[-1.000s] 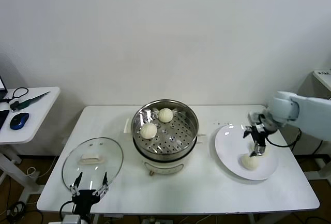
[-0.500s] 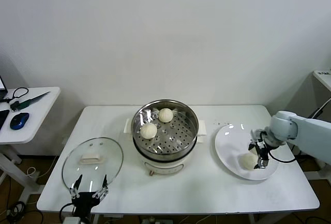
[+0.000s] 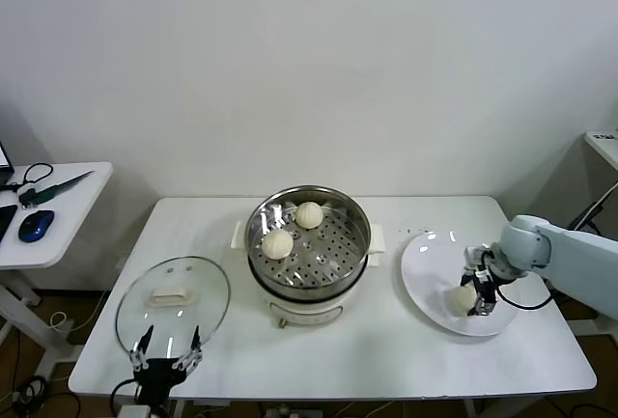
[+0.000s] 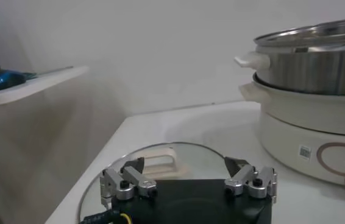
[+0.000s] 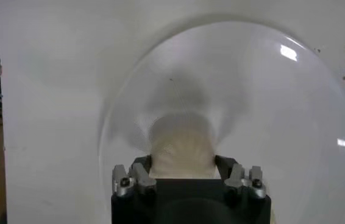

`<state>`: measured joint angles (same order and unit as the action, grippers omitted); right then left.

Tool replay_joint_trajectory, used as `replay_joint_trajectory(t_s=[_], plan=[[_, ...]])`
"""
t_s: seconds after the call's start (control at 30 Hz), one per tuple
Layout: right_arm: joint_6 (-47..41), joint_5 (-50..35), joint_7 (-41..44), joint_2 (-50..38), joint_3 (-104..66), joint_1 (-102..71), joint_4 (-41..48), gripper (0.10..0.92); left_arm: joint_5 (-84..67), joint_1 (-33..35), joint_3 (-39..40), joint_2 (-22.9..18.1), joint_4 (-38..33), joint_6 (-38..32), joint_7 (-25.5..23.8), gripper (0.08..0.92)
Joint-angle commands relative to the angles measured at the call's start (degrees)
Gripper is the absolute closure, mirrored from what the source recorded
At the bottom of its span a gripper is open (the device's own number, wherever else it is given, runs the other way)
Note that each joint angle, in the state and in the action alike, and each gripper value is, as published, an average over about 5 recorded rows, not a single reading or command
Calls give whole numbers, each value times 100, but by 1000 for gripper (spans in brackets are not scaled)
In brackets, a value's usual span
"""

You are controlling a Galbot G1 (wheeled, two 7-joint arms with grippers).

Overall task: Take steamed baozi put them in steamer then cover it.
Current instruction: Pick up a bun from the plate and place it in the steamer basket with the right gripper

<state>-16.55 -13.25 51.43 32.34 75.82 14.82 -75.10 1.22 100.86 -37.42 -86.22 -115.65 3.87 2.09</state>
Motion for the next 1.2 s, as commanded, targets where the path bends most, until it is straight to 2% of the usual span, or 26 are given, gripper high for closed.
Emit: replay_joint_trajectory(t_s=[0.03, 0.23, 0.37, 0.5, 0.73, 0.93, 1.2], plan=[[552, -544, 529, 243, 1337, 2060, -20, 328, 19, 19, 8, -11, -20, 1, 6, 177], [1594, -1087, 1126, 1105, 2411, 4139, -191, 330, 58, 38, 32, -37, -62, 13, 29, 177], [2402, -1252, 1416, 1872, 2344, 5064, -450, 330, 88, 29, 51, -49, -73, 28, 31, 177], [3017, -1097, 1445, 2508, 1923, 5403, -1157, 330, 111, 12, 62, -57, -75, 32, 33, 177], [3450, -58, 868, 3253, 1422, 4666, -2032, 330, 113, 32, 45, -73, -84, 20, 50, 177], [3977, 1115, 391, 3631, 1301, 3549, -1808, 330, 103, 33, 29, -87, -92, 27, 80, 177], [3948, 1650, 31, 3963, 1339, 2658, -1419, 330, 102, 42, 16, -92, -69, 23, 95, 177]])
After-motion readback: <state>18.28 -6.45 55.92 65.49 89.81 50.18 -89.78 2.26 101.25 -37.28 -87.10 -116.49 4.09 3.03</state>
